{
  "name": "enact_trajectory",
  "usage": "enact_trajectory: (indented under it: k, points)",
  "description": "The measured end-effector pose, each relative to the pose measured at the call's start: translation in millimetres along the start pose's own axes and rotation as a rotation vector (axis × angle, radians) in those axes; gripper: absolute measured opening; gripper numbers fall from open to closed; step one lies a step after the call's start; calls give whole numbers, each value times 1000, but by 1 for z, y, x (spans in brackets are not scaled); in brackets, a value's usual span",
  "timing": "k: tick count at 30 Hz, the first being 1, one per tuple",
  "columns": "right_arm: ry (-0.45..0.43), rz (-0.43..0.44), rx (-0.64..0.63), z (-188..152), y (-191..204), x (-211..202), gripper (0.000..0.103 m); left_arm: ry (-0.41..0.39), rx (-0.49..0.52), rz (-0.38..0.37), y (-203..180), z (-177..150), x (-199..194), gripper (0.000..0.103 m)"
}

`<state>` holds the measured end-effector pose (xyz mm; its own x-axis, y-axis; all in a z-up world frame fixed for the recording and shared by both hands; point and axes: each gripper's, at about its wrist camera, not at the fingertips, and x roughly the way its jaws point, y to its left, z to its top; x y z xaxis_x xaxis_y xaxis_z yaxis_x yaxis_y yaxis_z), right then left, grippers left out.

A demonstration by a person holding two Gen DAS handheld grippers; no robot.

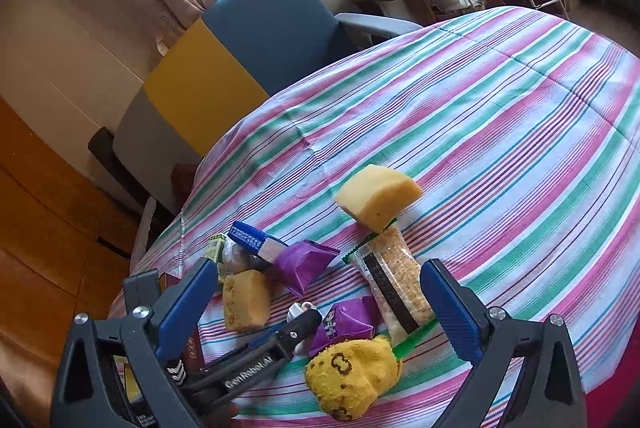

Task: Organize objects
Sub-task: 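Move the left gripper to the white rolled sock and grasp it, then carry the white sock into the gold tray with the left gripper while the right gripper grasps the yellow sock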

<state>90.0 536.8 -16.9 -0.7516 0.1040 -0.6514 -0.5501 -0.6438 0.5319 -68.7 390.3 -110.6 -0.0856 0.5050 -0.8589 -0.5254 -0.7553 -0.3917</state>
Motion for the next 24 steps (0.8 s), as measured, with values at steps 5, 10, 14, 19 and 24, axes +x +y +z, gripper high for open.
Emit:
enact_trajectory:
  k: [5, 10, 14, 19, 24]
  points:
    - [7, -33, -22, 0, 1, 2, 79, 9, 61, 4, 3, -20, -15, 36]
    - [32, -37, -30, -1, 2, 7, 79, -3, 211, 60, -6, -53, -38, 32]
    - [77, -36, -45, -4, 5, 14, 79, -26, 315, 103, -7, -87, -45, 27]
    - [81, -57, -29, -4, 1, 15, 79, -38, 287, 51, 4, -106, -64, 28]
    - [77, -60, -25, -3, 1, 14, 80, -20, 340, 30, 0, -117, -70, 42]
